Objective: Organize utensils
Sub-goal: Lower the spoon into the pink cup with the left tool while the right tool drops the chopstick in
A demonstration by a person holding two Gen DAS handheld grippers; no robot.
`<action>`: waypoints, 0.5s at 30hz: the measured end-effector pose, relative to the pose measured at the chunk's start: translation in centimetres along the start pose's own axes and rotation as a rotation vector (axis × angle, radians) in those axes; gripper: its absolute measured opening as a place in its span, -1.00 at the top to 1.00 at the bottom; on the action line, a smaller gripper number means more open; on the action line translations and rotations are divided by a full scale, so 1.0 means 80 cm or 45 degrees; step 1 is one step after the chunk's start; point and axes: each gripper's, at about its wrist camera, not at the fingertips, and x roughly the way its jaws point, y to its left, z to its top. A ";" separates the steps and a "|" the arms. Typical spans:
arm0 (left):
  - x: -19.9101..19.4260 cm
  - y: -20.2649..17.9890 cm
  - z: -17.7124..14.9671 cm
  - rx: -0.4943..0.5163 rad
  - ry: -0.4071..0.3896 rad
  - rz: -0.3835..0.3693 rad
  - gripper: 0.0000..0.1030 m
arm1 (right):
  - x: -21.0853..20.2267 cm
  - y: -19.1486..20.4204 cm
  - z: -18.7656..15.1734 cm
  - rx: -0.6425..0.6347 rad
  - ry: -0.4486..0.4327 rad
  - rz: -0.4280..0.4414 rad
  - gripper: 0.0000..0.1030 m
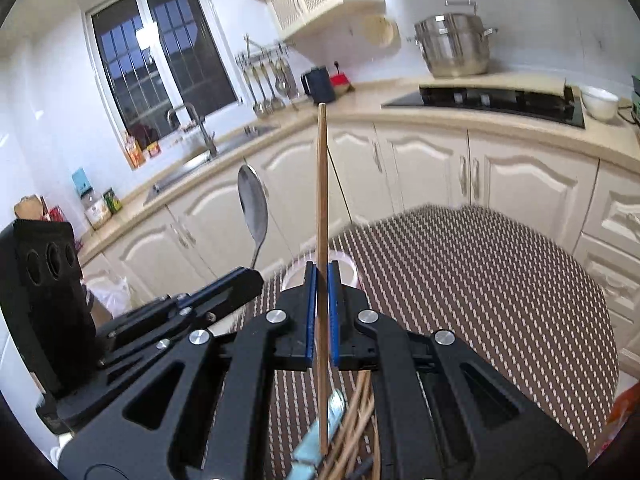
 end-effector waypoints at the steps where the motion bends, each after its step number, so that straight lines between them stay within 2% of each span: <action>1: 0.002 0.002 0.005 -0.005 -0.024 0.008 0.93 | 0.002 0.001 0.006 0.005 -0.025 0.005 0.88; 8: 0.015 0.029 0.044 -0.042 -0.183 0.065 0.93 | 0.022 0.011 0.042 -0.006 -0.202 -0.002 0.88; 15: 0.038 0.043 0.054 -0.056 -0.270 0.072 0.93 | 0.046 0.009 0.044 -0.022 -0.307 -0.039 0.88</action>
